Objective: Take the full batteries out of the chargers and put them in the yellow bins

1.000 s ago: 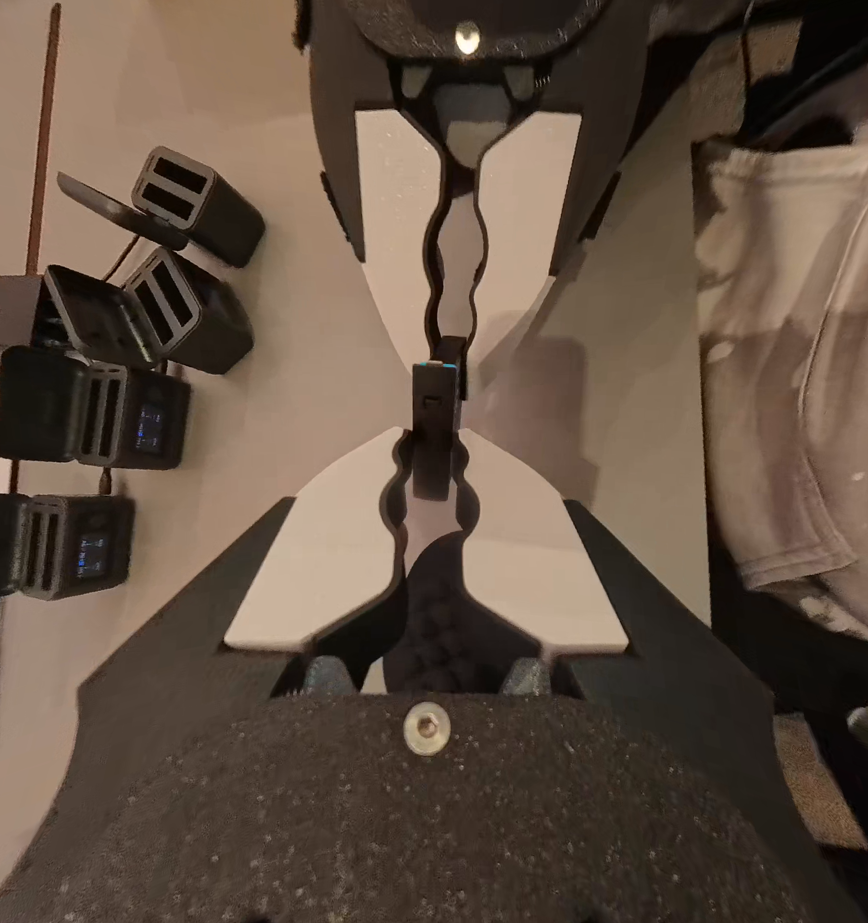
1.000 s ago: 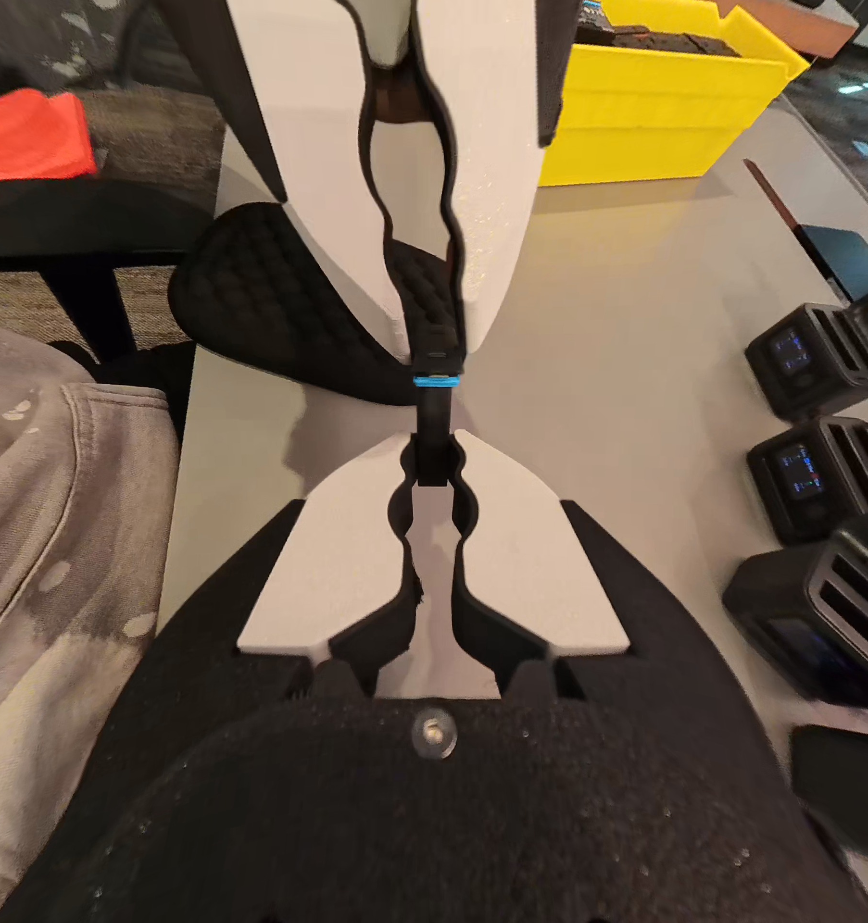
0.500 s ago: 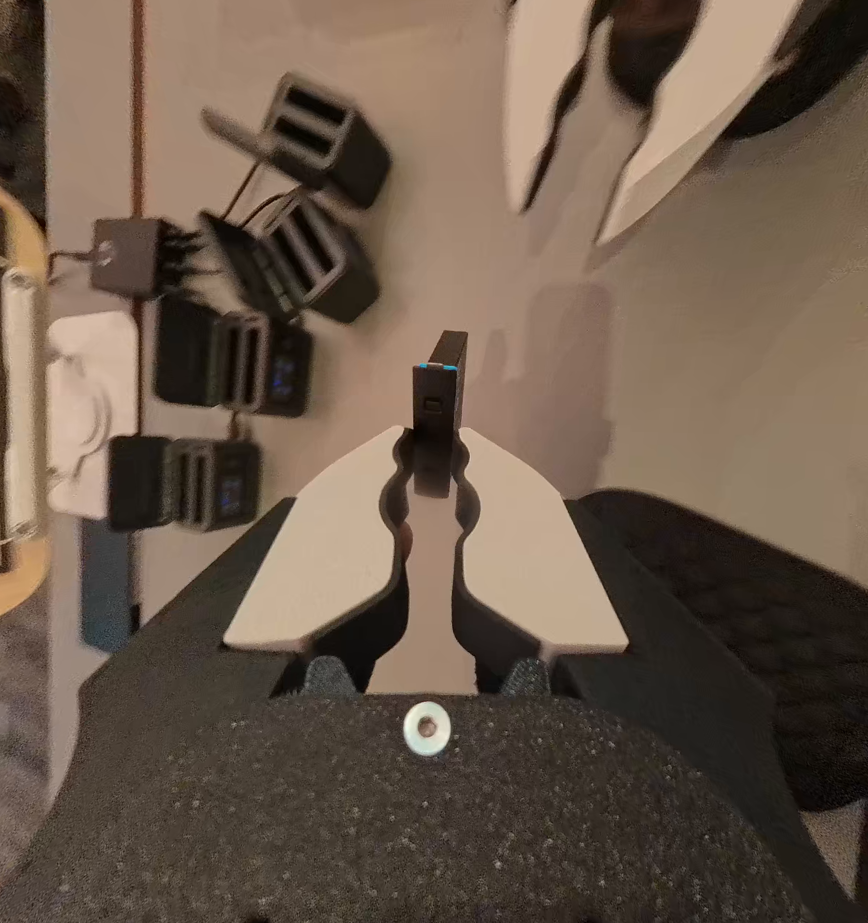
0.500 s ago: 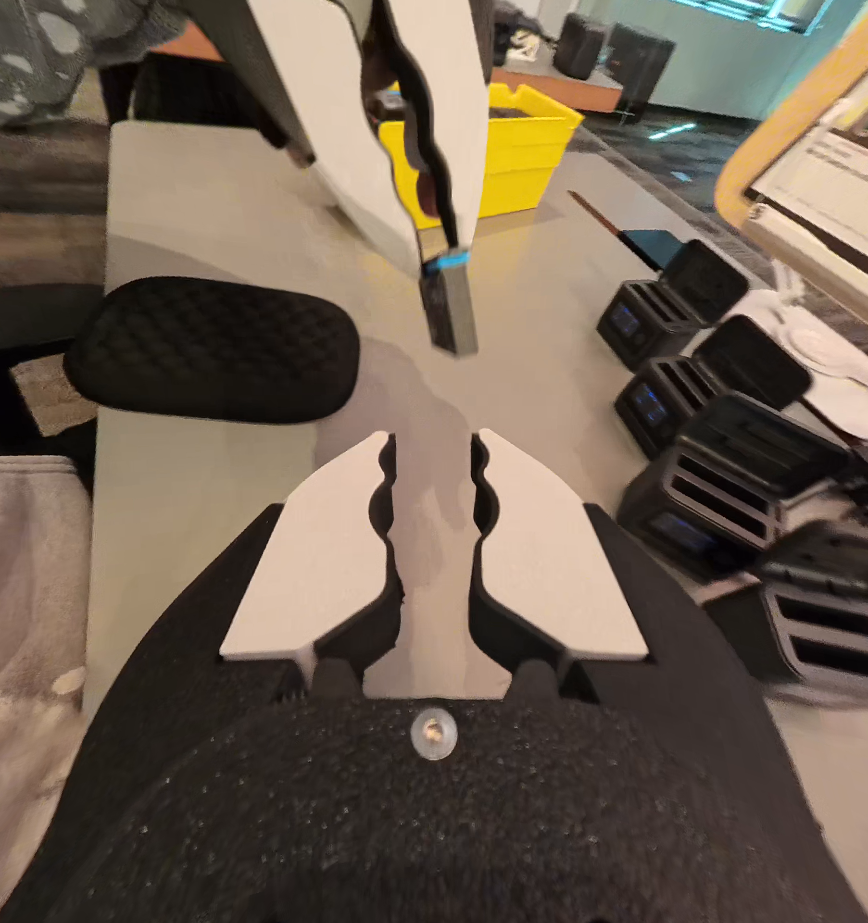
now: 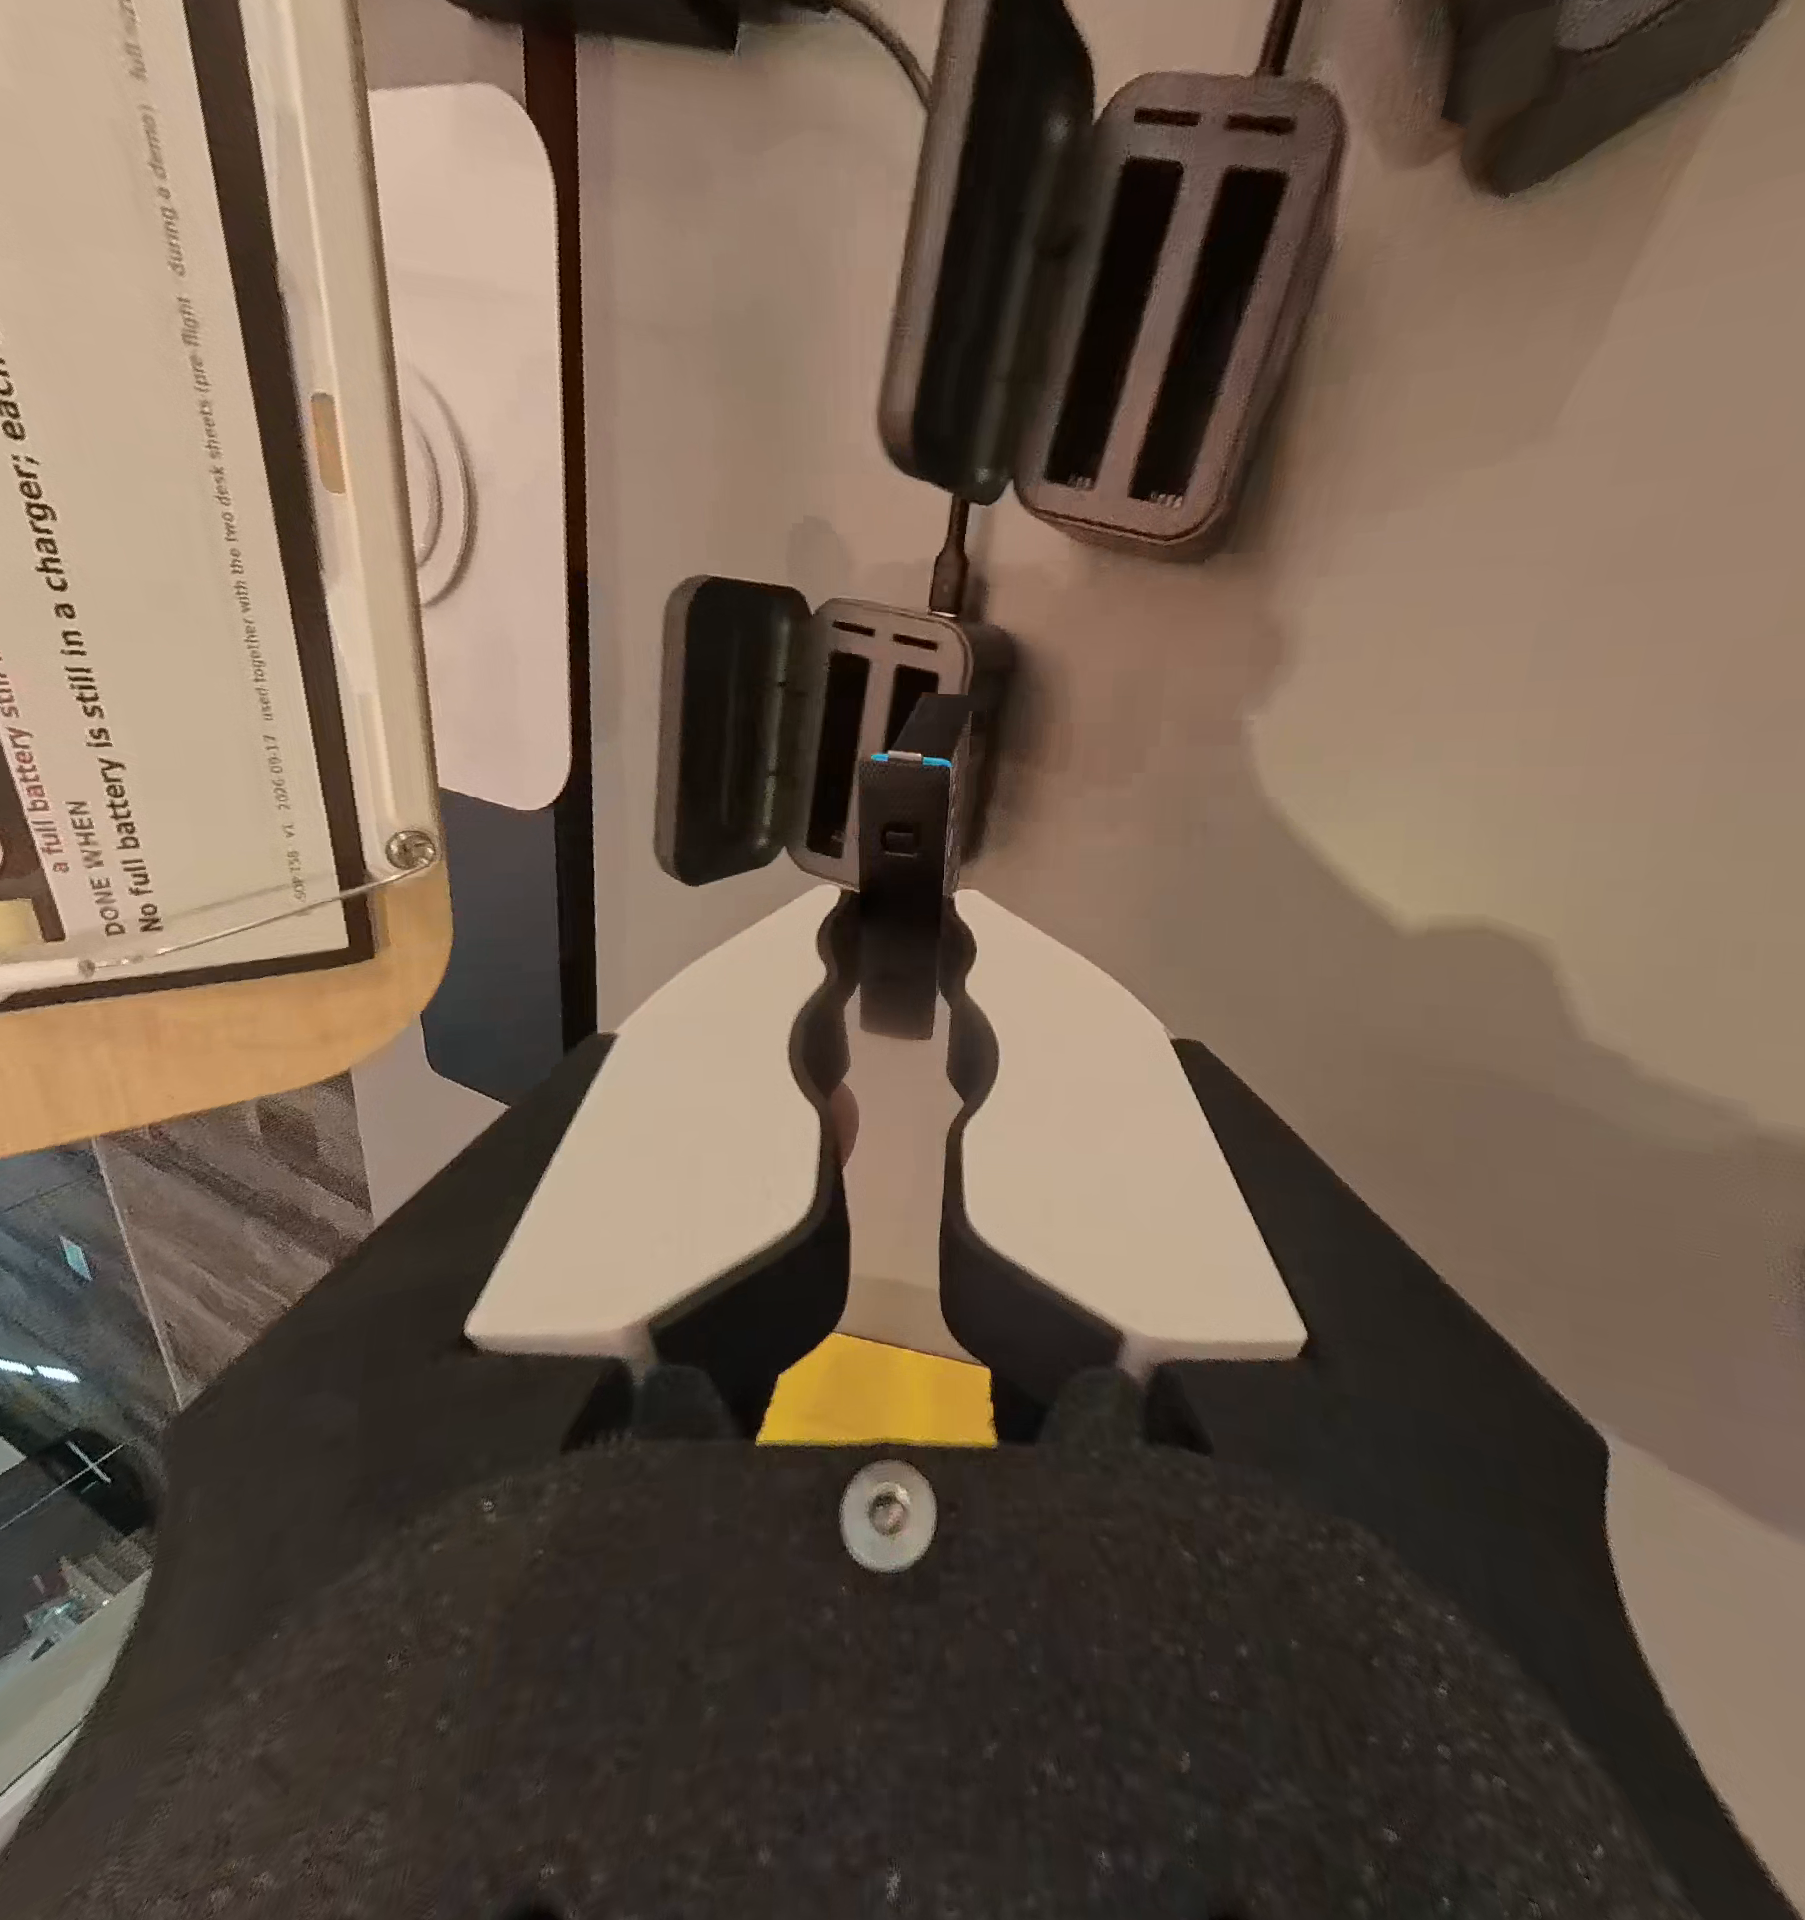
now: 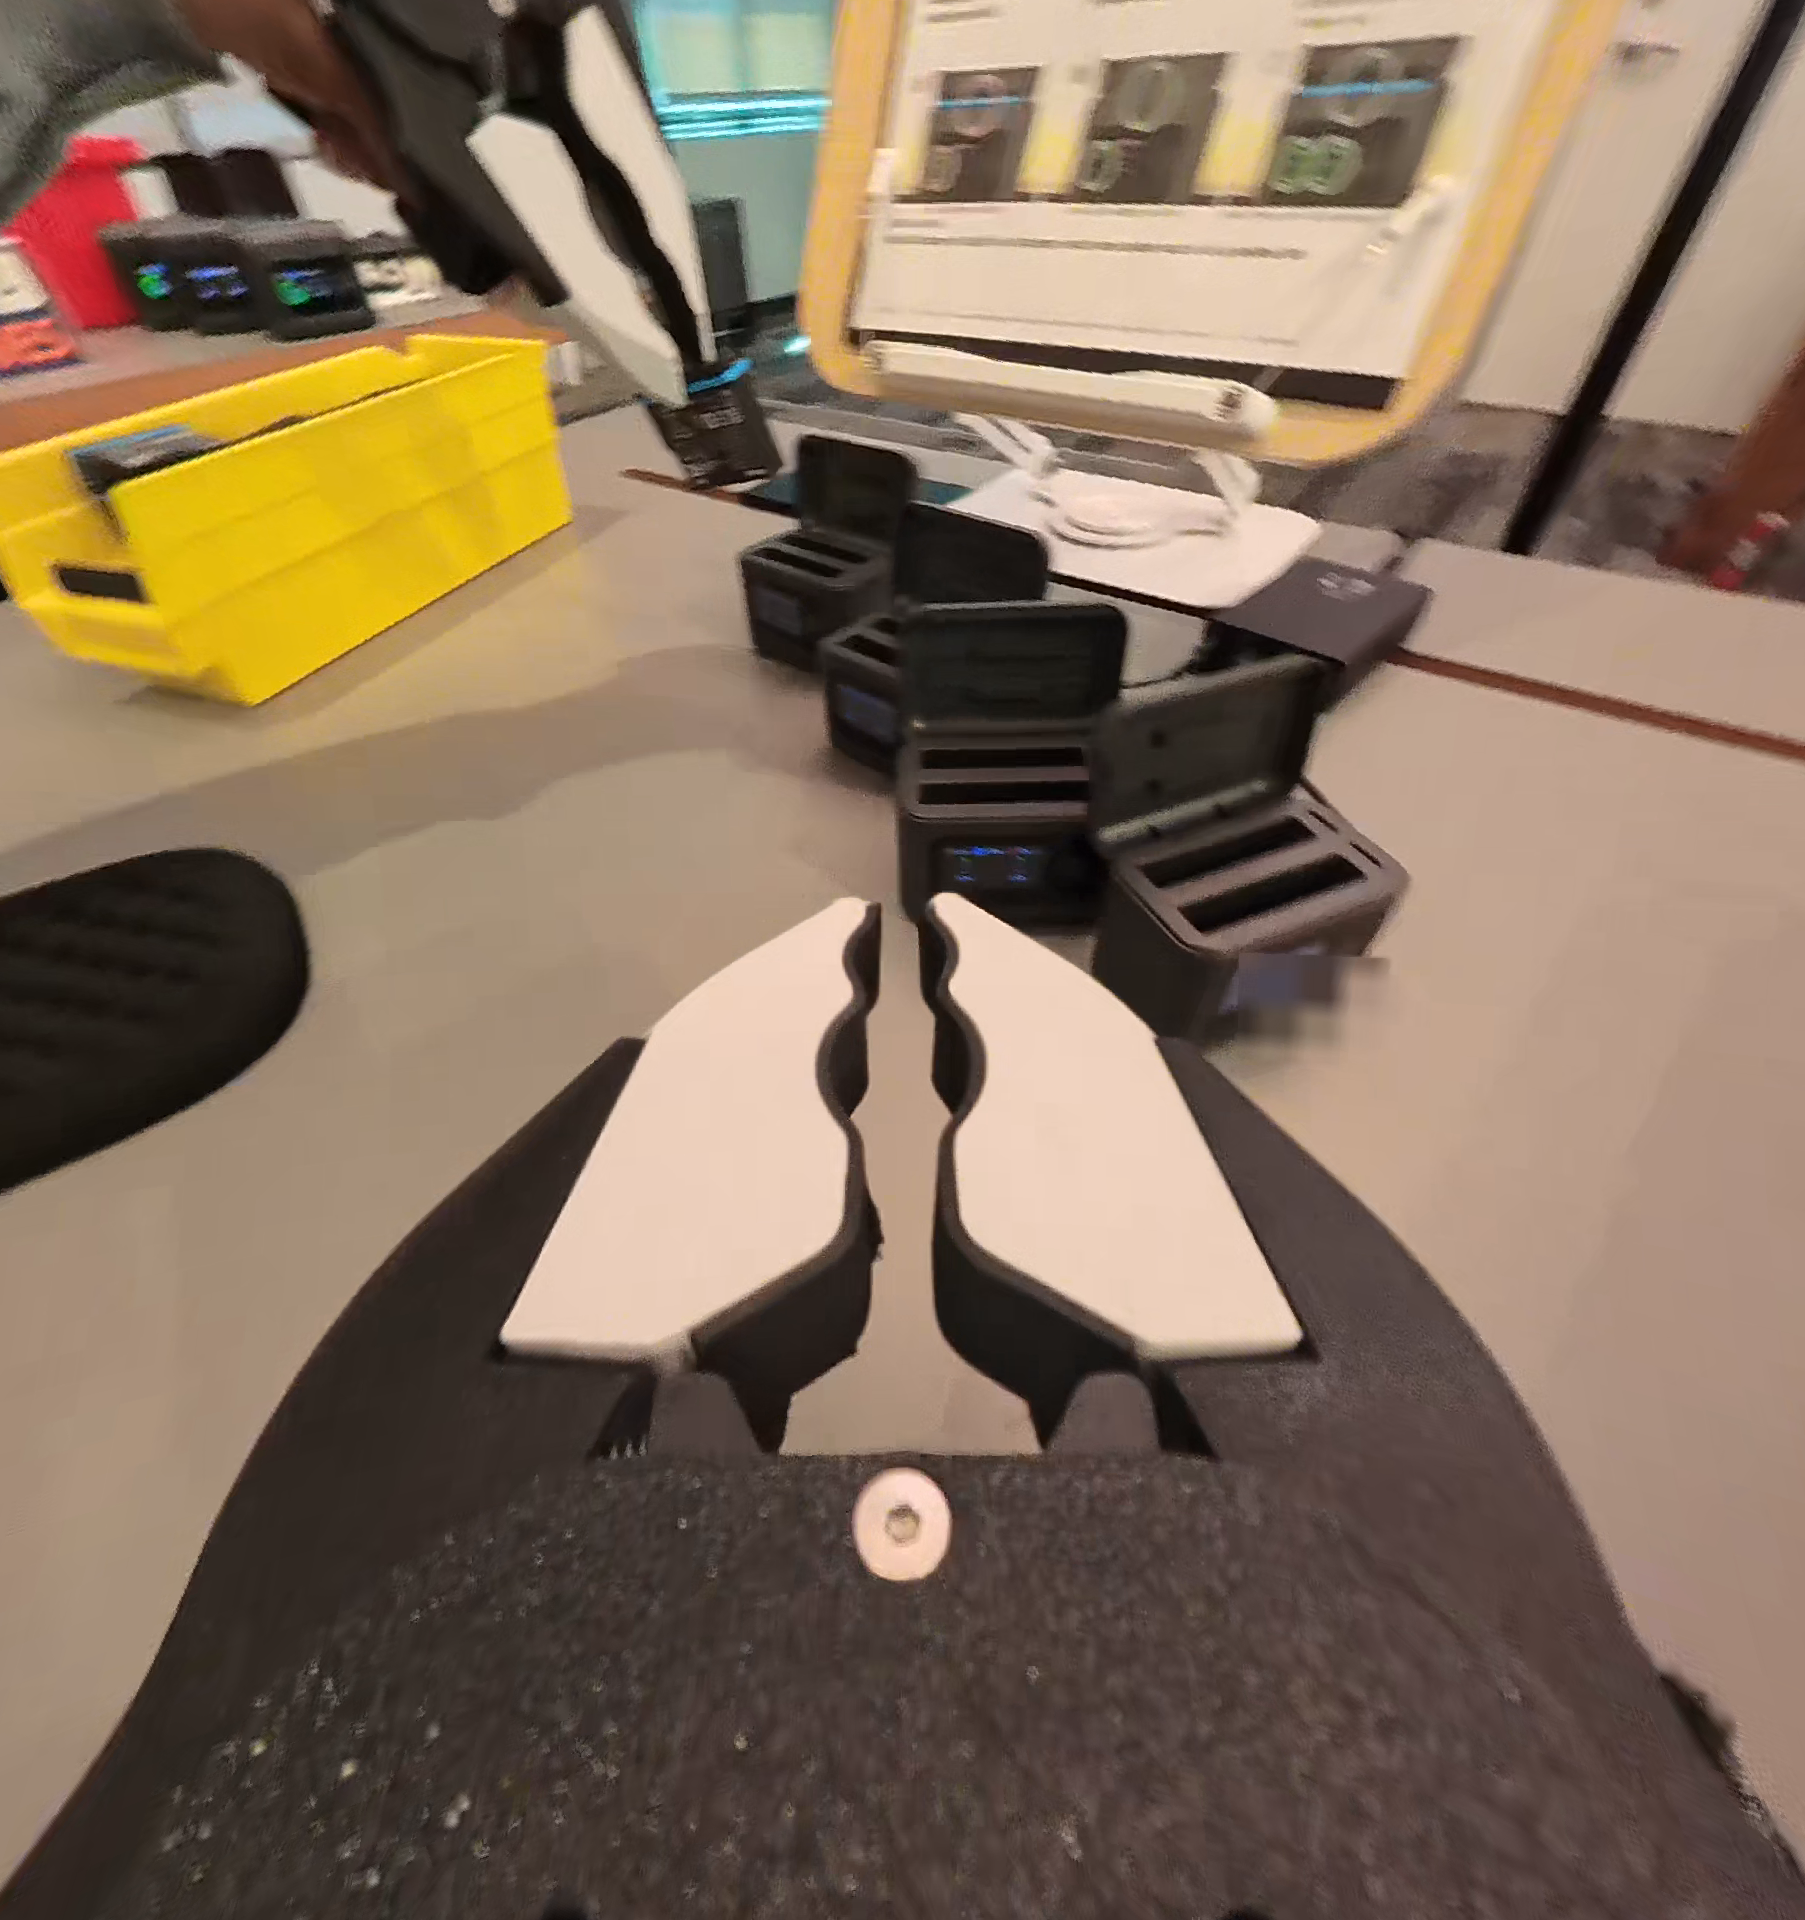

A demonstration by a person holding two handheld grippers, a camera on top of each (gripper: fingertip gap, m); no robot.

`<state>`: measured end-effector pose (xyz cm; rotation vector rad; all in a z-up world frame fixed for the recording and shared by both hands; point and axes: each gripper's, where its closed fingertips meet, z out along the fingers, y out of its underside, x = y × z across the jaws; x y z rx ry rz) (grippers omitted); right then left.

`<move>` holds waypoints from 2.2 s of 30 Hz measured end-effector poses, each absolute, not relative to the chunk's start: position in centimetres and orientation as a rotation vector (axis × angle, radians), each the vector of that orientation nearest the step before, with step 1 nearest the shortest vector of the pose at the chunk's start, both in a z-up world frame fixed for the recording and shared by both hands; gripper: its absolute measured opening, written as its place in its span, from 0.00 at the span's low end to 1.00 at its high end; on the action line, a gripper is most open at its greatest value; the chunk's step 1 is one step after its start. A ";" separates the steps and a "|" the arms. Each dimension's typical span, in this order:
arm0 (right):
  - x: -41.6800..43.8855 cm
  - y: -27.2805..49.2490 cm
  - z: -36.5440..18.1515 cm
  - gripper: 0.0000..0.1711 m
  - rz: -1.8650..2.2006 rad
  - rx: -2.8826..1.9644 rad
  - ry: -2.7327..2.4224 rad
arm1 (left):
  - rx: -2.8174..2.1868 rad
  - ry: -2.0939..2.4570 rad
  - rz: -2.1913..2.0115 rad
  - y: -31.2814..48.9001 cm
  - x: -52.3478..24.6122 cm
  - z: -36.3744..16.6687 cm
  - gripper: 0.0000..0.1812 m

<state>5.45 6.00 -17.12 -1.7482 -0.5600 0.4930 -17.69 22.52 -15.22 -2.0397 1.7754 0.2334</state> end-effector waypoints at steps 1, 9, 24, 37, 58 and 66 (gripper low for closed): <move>6.1 6.2 -17.2 0.02 0.481 -1.760 -0.516 | -2.049 1.788 0.234 23.0 -17.7 -15.4 0.08; 9.2 5.7 -17.6 0.00 0.408 -1.786 -0.349 | -2.108 1.897 0.252 25.9 -17.5 -17.0 0.08; 12.2 5.3 -17.1 0.00 0.308 -1.695 -0.309 | -2.180 1.967 0.305 27.6 -17.9 -19.3 0.08; 12.5 5.6 -17.0 0.00 0.323 -1.695 -0.304 | -2.119 2.014 0.174 27.9 -16.8 -20.8 0.08; 12.0 5.5 -17.4 0.00 0.352 -1.704 -0.329 | -1.982 1.869 0.080 27.8 -17.4 -21.4 0.09; 11.9 5.4 -17.5 0.00 0.367 -1.707 -0.332 | -1.934 1.683 -0.169 27.6 -17.4 -21.2 0.09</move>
